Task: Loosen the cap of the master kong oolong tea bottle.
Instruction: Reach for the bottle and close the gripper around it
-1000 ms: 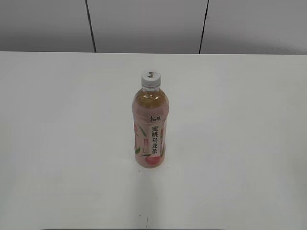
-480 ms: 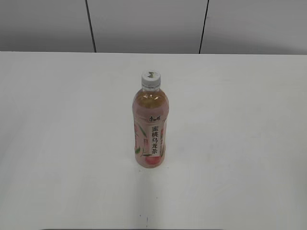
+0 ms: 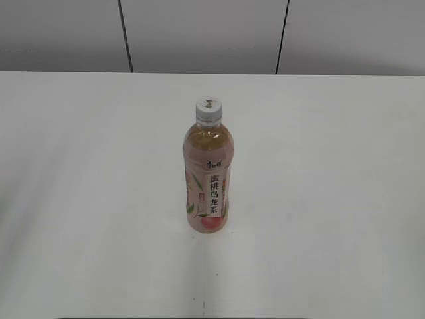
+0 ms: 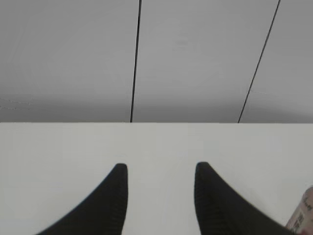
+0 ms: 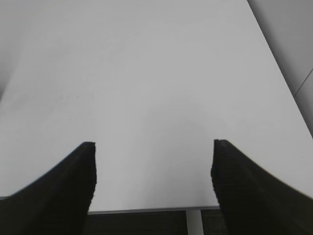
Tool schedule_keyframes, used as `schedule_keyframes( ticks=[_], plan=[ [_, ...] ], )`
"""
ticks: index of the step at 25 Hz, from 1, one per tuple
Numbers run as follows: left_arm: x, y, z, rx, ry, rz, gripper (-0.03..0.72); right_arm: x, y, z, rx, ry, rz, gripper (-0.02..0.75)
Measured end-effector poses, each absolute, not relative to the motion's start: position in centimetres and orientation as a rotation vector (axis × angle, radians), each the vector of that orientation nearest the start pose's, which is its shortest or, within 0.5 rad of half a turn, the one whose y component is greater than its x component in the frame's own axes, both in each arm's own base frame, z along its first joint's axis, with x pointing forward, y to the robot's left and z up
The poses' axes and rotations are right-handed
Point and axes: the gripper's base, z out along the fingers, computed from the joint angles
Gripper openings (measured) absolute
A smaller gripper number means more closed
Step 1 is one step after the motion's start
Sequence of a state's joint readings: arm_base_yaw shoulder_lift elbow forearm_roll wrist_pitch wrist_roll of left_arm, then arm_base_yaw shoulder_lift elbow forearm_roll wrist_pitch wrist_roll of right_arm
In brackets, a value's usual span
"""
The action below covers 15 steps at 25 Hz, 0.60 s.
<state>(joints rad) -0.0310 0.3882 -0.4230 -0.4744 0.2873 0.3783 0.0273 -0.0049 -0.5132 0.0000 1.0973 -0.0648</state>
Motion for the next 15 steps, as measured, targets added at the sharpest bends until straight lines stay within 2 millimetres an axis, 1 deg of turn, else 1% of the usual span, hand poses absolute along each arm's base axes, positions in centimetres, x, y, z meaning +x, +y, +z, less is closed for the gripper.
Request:
schedule_keyframes(
  ticks=[3,8,15],
  plan=[
    [10.0,-1.4,28.6,0.039,1.764,-0.197,0.28,-0.9,0.0,27.8,-0.095,2.061,-0.023,0.554],
    [10.9,-1.4,26.4,0.044,1.845,-0.184,0.28,-0.9,0.0,27.8,-0.095,2.061,-0.023,0.554],
    [11.1,-1.4,26.4,0.042,1.843,-0.175,0.28,-0.9,0.0,27.8,-0.095,2.061,-0.023,0.554]
  ],
)
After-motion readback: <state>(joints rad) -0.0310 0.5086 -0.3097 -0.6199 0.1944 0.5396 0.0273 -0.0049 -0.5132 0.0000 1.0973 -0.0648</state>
